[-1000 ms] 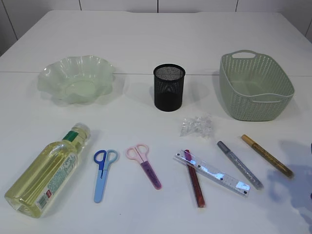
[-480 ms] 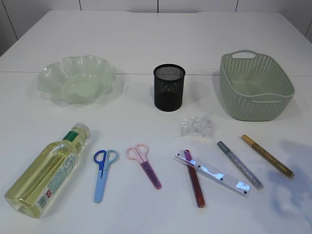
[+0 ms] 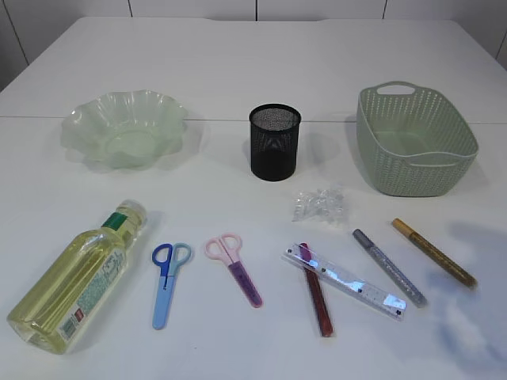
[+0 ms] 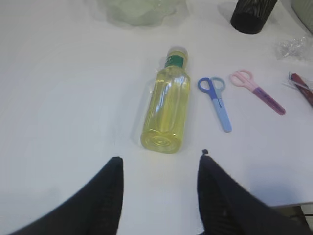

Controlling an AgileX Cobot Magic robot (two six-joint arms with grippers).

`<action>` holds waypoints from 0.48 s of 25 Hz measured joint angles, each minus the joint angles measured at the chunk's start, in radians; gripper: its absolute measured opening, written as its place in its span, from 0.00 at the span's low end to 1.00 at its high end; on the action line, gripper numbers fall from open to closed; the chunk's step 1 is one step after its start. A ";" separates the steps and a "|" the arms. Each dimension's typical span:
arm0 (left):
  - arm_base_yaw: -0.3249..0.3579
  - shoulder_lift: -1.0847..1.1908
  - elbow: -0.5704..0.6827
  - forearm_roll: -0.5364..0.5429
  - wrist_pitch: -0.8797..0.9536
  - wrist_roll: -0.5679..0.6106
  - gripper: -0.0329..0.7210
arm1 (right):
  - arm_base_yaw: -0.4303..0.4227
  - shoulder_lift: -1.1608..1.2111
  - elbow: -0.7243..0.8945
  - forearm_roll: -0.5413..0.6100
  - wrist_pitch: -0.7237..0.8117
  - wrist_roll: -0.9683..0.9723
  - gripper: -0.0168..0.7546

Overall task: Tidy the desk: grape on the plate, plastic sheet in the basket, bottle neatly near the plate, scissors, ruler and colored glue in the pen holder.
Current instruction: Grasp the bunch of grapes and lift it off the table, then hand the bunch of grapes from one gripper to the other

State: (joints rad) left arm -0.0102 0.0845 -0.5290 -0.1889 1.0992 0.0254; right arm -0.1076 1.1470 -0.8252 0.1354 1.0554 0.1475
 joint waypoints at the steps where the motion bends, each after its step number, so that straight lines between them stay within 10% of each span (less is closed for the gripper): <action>1: 0.000 0.019 0.000 -0.007 -0.002 0.009 0.52 | 0.000 -0.004 -0.020 0.007 0.002 -0.006 0.30; 12: 0.000 0.144 0.000 -0.177 -0.034 0.197 0.52 | 0.000 -0.008 -0.173 0.172 0.077 -0.111 0.30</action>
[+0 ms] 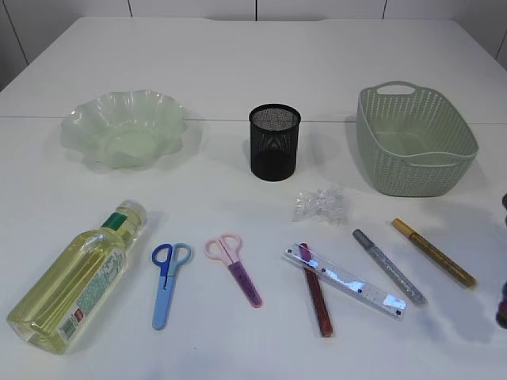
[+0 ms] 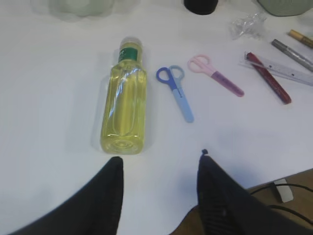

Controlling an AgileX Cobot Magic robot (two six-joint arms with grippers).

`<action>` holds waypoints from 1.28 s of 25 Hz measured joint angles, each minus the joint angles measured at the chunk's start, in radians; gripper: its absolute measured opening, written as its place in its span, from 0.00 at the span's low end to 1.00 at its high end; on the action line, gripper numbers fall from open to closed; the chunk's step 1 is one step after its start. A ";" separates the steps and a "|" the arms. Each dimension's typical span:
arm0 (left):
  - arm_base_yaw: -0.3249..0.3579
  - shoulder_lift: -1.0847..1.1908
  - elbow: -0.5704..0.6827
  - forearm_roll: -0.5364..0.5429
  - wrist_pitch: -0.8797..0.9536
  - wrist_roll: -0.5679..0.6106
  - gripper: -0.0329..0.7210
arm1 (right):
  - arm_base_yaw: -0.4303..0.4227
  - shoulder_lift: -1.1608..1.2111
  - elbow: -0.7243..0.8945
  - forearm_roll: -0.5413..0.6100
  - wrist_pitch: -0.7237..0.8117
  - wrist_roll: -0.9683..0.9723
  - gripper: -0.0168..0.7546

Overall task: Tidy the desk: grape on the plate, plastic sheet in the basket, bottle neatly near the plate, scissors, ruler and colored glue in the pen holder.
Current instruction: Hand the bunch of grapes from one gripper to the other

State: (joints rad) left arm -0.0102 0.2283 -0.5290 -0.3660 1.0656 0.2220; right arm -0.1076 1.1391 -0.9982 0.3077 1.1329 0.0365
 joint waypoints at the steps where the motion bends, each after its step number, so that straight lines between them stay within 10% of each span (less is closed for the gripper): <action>1: 0.000 0.003 0.000 -0.015 -0.008 0.008 0.52 | 0.000 0.000 0.000 0.026 0.002 -0.028 0.30; 22: 0.000 0.550 0.000 -0.665 -0.103 0.726 0.60 | 0.015 0.000 0.000 0.599 -0.011 -0.516 0.31; 32: 0.000 0.671 -0.006 -0.798 -0.076 0.893 0.70 | 0.017 0.000 0.000 0.740 0.009 -0.606 0.31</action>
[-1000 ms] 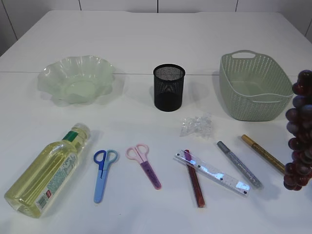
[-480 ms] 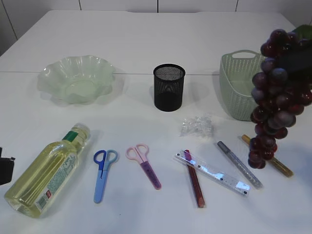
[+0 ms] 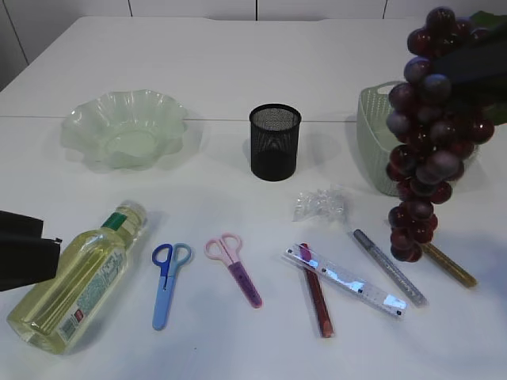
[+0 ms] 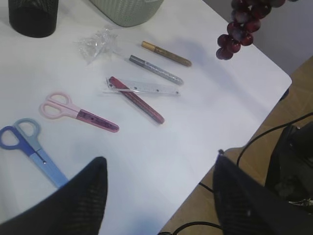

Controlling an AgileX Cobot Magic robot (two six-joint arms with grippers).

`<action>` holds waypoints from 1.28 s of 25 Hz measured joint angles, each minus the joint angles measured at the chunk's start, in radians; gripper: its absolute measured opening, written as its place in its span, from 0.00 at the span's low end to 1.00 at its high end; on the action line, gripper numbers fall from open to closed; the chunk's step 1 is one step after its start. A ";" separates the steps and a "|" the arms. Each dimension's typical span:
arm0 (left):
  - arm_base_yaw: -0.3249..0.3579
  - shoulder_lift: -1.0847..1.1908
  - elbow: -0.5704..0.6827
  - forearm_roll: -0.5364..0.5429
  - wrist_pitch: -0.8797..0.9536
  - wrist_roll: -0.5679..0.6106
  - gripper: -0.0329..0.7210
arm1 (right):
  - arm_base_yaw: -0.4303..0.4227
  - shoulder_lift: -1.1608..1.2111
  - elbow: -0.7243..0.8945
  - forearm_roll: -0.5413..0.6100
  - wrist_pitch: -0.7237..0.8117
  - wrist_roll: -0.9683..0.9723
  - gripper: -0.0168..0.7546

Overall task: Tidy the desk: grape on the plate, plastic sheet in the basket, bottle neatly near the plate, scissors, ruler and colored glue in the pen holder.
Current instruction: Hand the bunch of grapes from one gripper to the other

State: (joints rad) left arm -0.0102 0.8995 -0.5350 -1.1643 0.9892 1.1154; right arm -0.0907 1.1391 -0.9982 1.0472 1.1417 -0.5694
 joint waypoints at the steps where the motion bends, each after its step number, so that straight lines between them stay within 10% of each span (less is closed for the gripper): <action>1: 0.000 0.018 -0.004 -0.009 0.009 0.012 0.70 | 0.000 0.000 0.000 0.007 0.000 -0.007 0.31; 12: -0.050 0.210 -0.140 -0.086 0.098 0.098 0.71 | 0.103 0.008 0.000 0.029 -0.041 -0.057 0.31; 25: -0.474 0.437 -0.206 -0.253 -0.160 0.291 0.72 | 0.252 0.106 -0.036 0.130 -0.129 -0.106 0.31; 32: -0.586 0.563 -0.294 -0.316 -0.298 0.405 0.72 | 0.268 0.114 -0.036 0.146 -0.135 -0.122 0.31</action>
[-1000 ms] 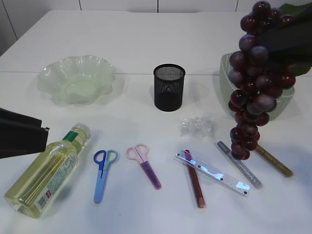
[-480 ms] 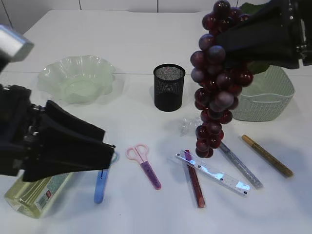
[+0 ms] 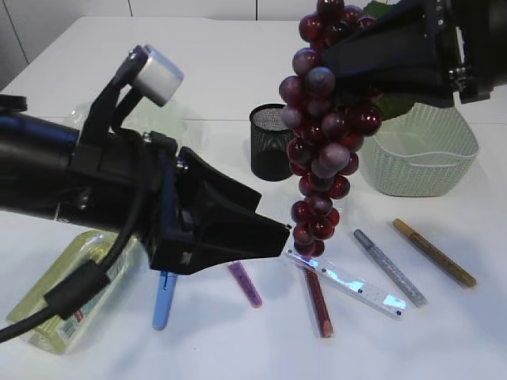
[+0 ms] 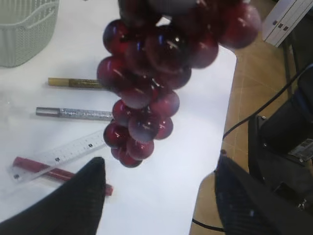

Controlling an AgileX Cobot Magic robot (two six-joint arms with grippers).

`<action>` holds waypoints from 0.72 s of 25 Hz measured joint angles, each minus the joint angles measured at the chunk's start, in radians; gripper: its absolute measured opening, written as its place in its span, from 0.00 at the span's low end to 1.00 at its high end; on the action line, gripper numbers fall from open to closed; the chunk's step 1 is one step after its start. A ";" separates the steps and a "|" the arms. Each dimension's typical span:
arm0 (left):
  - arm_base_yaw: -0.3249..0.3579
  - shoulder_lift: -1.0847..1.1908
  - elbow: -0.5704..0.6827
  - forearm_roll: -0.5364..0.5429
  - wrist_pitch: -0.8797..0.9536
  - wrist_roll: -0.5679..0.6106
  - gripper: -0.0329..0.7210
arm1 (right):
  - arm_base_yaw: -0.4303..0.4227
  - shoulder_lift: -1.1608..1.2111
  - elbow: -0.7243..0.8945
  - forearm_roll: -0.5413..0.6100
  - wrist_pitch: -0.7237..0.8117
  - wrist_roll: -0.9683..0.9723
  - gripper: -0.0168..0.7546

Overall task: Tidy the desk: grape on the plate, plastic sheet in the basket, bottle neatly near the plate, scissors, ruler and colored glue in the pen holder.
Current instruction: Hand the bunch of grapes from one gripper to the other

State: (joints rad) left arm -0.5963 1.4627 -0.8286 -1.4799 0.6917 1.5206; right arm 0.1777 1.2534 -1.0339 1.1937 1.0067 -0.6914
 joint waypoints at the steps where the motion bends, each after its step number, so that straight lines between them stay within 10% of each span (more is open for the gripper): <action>1: -0.003 0.011 -0.009 -0.014 -0.002 0.019 0.72 | 0.000 0.000 0.000 0.001 0.000 0.000 0.31; 18: -0.062 0.128 -0.105 -0.165 -0.010 0.114 0.72 | 0.002 0.000 0.000 0.002 0.000 -0.013 0.31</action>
State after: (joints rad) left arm -0.6586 1.5909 -0.9340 -1.6449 0.6819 1.6351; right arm 0.1799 1.2534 -1.0339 1.1960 1.0067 -0.7041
